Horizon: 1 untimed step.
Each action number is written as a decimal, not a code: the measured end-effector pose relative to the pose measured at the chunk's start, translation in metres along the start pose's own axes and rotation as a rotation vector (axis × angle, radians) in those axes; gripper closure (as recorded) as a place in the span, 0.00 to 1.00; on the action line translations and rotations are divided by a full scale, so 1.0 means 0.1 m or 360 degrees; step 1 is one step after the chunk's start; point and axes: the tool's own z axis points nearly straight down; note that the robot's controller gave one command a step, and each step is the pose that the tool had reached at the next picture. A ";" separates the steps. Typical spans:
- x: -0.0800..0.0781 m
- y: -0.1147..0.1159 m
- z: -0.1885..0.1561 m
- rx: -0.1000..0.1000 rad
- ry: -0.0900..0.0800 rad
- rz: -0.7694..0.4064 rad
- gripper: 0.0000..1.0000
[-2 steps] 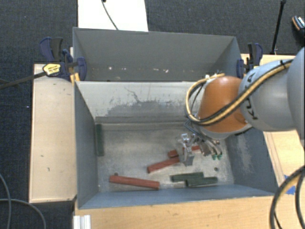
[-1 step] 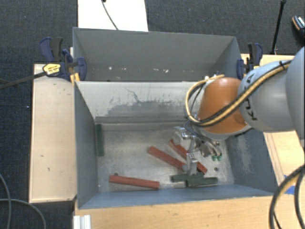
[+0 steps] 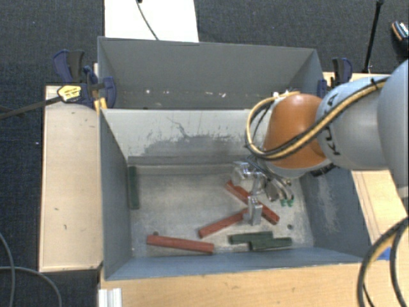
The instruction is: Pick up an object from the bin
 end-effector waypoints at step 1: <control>0.28 0.14 0.00 -0.0001 0.0001 0.0018 0.00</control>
Offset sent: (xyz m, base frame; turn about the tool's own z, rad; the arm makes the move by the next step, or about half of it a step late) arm -0.0294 0.0097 -0.0013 0.0132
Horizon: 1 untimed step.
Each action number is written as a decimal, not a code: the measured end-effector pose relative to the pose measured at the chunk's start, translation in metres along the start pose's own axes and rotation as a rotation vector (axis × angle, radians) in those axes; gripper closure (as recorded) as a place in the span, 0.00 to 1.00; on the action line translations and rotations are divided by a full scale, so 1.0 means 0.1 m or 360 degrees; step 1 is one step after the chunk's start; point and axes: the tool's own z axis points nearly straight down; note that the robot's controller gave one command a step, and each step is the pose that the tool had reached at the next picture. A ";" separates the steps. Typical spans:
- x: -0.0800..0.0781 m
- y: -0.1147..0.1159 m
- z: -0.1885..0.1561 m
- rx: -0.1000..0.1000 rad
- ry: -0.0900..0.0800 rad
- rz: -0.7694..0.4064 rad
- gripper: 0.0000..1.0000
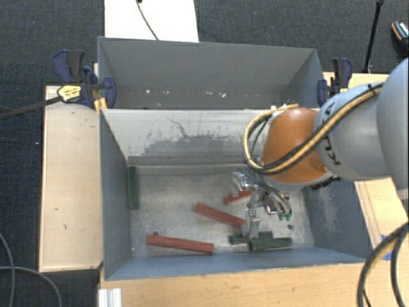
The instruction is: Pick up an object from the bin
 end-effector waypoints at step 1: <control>-0.60 0.55 -0.23 -0.0002 -0.0007 -0.0398 0.00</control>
Offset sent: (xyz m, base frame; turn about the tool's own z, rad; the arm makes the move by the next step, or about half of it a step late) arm 0.0521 0.0581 0.0213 -0.2486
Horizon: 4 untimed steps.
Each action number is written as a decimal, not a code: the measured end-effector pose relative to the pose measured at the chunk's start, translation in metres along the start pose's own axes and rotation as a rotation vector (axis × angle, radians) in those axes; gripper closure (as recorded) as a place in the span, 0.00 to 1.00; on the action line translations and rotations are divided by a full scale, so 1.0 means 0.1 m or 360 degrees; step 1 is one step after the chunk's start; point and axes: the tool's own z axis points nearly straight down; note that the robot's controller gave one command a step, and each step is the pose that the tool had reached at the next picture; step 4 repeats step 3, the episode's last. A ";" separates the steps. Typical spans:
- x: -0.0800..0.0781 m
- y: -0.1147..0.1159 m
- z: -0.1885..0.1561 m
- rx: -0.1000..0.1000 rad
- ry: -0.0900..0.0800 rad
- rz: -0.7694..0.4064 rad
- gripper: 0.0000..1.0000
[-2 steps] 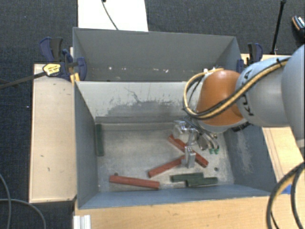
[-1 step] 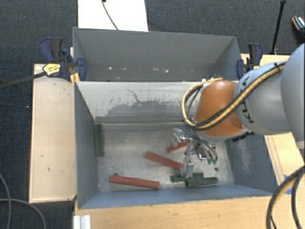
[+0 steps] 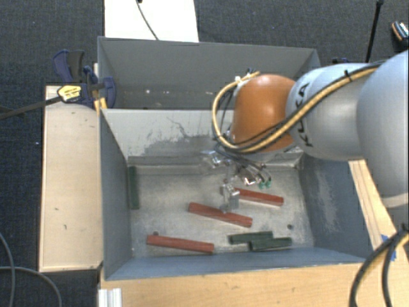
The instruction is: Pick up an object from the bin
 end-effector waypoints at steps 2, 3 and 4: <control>0.80 -0.23 0.23 0.0002 0.0008 0.0136 1.00; 0.82 -0.14 -1.24 0.0006 -0.0003 0.0196 1.00; 0.82 -0.14 -1.24 0.0006 -0.0003 0.0196 1.00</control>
Offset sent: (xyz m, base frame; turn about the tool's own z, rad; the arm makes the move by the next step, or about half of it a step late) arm -0.0678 -0.0490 -0.0245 0.0873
